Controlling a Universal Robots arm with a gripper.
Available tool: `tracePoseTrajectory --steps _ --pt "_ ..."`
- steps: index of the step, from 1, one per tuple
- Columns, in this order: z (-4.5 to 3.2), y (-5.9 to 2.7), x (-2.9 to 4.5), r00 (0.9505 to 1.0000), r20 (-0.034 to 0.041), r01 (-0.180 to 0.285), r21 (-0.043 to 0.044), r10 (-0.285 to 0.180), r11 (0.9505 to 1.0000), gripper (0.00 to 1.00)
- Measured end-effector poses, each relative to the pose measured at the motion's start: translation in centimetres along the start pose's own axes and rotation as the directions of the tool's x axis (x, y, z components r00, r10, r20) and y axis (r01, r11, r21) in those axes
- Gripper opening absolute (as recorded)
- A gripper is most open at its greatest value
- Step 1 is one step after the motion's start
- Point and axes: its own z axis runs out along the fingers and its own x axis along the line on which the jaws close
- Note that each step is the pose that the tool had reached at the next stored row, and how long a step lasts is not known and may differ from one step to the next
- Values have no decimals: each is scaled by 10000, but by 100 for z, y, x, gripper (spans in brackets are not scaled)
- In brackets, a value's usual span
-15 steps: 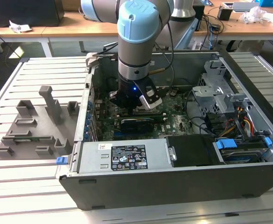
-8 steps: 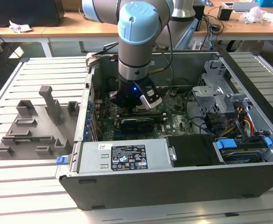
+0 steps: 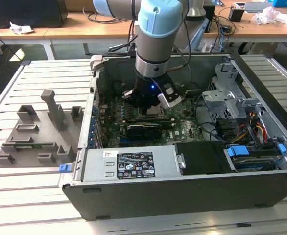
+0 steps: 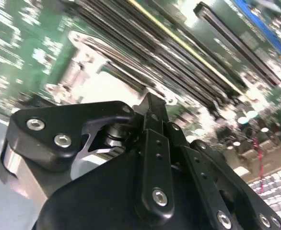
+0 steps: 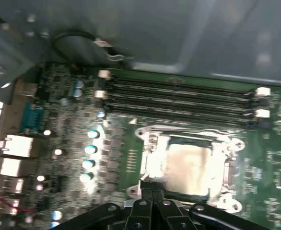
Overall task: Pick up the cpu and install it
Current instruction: 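Install the second cpu locking lever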
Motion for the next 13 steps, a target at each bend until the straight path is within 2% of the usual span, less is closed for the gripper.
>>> tracePoseTrajectory --steps 2,3,4,5,7,10,13 --pt "-6 1 -126 9999 -106 -17 -12 17 10000 11" --pt "-8 1 -161 9999 -137 -24 -16 24 10000 11" --pt "-11 1 -249 9998 -216 -36 -25 36 10000 11" --pt "-13 7 -374 9995 -318 -55 -37 54 10000 11" --pt "-6 47 -508 9991 -424 -74 -33 73 10000 11" --pt "11 158 -538 9989 -451 -91 171 98 9998 11" --pt "20 206 -507 9990 -445 -90 197 98 9998 11"
